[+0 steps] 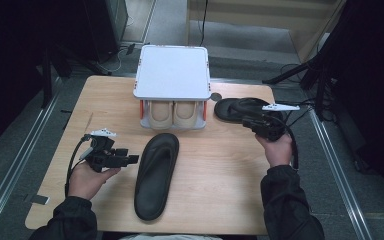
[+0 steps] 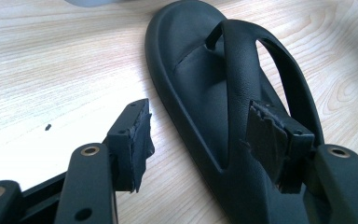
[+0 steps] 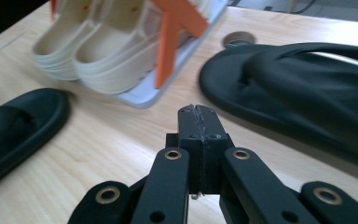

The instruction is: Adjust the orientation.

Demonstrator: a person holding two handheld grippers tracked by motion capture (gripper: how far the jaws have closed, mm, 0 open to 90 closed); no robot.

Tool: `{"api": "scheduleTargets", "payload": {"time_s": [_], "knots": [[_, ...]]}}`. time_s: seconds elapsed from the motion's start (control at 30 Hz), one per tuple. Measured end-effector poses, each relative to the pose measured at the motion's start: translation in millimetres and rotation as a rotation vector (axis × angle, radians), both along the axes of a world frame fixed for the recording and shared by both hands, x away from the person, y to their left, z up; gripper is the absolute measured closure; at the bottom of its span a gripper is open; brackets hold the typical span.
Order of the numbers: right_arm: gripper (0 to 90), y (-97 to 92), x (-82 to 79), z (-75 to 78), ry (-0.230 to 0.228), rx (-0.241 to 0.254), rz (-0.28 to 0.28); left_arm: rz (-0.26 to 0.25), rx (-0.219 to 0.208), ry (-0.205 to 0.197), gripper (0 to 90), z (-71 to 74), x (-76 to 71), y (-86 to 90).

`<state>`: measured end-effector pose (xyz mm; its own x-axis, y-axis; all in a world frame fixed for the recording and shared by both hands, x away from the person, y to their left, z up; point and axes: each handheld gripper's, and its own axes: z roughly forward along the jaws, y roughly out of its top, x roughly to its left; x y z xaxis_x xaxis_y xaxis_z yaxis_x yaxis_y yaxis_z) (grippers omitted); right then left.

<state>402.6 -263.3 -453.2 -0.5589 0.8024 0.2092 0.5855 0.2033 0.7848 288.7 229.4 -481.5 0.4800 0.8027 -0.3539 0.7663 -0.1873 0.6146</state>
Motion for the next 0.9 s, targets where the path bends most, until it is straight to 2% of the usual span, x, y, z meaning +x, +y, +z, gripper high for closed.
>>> {"api": "scheduleTargets", "payload": {"time_s": [0.17,0.4,0.47,0.63,0.8,0.9], "knots": [[90.0,-15.7,9.7,-4.8,0.015,-0.005,-0.031,0.009,-0.002,0.002,40.8,-0.4,-0.3,2.2],[90.0,-36.4,30.8,-13.2,0.035,-0.009,-0.074,0.013,0.004,-0.01,40.8,-0.4,-3.5,4.0],[90.0,-42.1,38.8,-17.8,0.054,-0.01,-0.094,0.021,0.003,-0.012,40.7,0.1,-6.3,5.4],[90.0,-52.6,50.2,-21.7,0.061,-0.004,-0.133,0.029,-0.003,-0.005,40.4,-0.3,-11.0,7.7],[90.0,-60.7,60.1,-21.4,0.046,0.002,-0.159,0.033,0.004,-0.006,40.4,-0.9,-15.4,9.2],[90.0,-67.5,71.9,-26.0,0.061,-0.008,-0.18,0.04,0.007,-0.005,40.4,-1.4,-19.4,11.2]]}}
